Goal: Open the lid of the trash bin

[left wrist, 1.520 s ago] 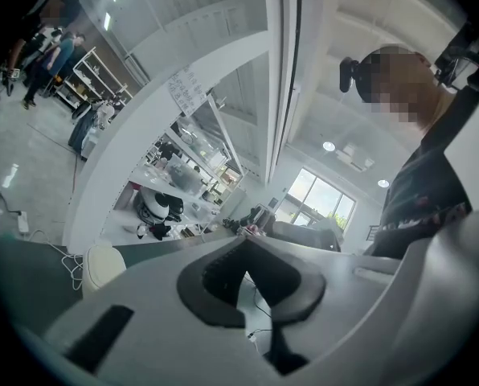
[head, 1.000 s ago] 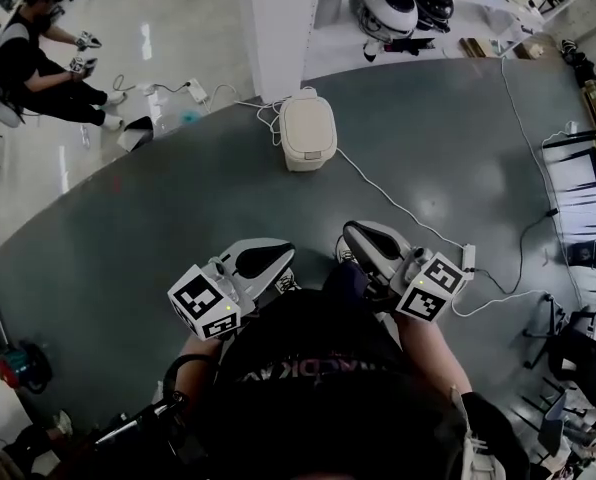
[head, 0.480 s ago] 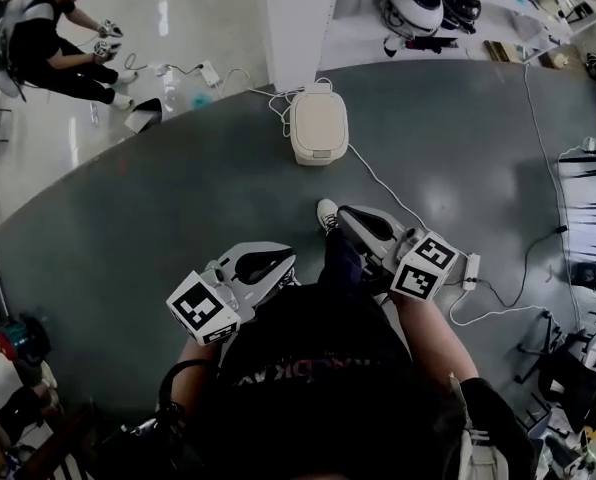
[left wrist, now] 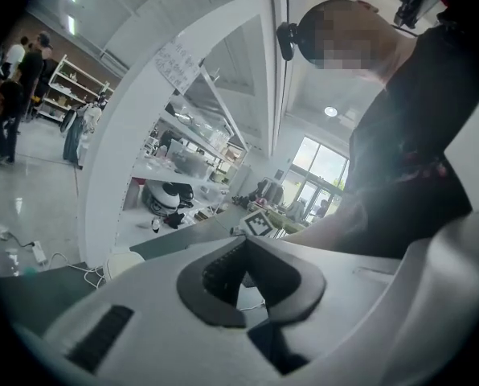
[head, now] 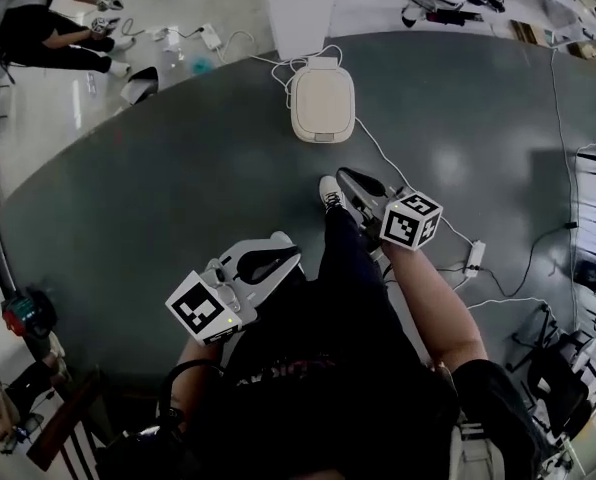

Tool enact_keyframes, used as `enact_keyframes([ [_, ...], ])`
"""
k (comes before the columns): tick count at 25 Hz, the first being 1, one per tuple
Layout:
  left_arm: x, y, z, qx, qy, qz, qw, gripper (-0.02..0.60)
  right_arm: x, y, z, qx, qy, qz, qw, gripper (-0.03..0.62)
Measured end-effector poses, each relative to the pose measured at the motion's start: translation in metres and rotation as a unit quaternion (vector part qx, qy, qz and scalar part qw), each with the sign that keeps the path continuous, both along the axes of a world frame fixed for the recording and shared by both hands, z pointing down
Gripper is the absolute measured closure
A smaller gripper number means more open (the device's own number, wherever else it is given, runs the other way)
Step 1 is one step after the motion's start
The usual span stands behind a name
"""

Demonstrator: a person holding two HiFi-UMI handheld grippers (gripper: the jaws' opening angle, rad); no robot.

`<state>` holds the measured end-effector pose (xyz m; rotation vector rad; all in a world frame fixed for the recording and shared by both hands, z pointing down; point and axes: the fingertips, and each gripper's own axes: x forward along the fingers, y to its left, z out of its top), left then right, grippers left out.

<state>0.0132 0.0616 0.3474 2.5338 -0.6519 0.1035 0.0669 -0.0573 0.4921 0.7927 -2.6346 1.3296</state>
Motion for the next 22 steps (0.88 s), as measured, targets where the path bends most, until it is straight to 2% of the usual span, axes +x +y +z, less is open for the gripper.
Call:
enact_keyframes([
  [3,0.010,-0.011,0.016,-0.007,-0.016,0.016,0.9997,0.583,0.012,-0.016,0.068,-0.058,0.028,0.013,0.998,0.557],
  [7,0.017,-0.028,0.030,-0.017,-0.022,0.014,0.9995,0.582,0.029,-0.034,0.143,-0.139,0.039,0.053,0.988,0.502],
  [13,0.015,-0.049,0.048,-0.040,-0.004,-0.039,0.9984,0.583,0.040,-0.062,0.229,-0.230,0.047,0.128,0.963,0.450],
  [22,-0.003,-0.030,0.116,-0.131,-0.022,-0.083,0.9877,0.583,0.032,-0.079,0.352,-0.321,0.100,0.190,0.922,0.433],
])
